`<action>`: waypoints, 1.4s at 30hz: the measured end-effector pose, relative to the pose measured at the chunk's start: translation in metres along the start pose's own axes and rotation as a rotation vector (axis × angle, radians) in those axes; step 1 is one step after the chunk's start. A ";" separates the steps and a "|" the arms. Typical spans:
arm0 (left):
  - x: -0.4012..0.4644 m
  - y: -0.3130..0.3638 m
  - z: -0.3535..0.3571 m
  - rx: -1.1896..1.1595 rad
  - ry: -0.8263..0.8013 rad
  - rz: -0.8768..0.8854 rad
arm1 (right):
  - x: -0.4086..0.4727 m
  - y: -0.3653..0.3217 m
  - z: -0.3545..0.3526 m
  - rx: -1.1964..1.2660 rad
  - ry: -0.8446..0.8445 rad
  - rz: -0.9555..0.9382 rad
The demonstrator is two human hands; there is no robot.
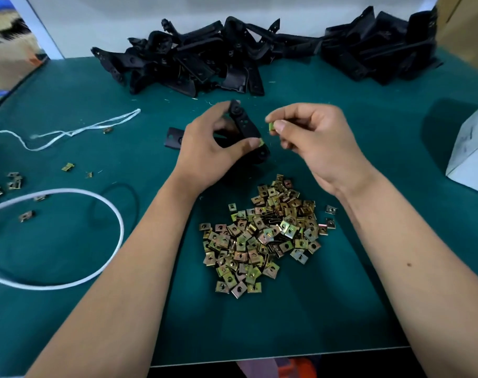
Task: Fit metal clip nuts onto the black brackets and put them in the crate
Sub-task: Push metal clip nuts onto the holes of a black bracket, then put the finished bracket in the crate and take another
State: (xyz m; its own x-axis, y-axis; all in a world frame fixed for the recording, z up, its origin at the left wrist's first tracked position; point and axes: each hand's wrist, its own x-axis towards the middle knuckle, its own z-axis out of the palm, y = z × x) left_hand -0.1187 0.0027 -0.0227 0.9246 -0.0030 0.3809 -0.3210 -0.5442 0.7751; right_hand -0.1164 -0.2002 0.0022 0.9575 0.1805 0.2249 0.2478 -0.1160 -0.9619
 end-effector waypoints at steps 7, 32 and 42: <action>-0.006 0.012 0.013 0.009 -0.076 0.188 | 0.004 0.006 0.004 -0.105 0.121 -0.005; -0.003 0.023 0.010 0.145 -0.145 0.282 | 0.007 -0.005 -0.019 -0.181 -0.109 -0.111; -0.003 0.019 0.017 0.093 -0.095 0.077 | 0.002 0.008 0.006 -0.217 0.174 -0.026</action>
State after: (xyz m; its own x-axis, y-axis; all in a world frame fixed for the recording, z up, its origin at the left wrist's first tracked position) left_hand -0.1241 -0.0222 -0.0176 0.9147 -0.1242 0.3846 -0.3753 -0.6144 0.6940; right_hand -0.1129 -0.1945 -0.0062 0.9568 0.0179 0.2901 0.2800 -0.3236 -0.9038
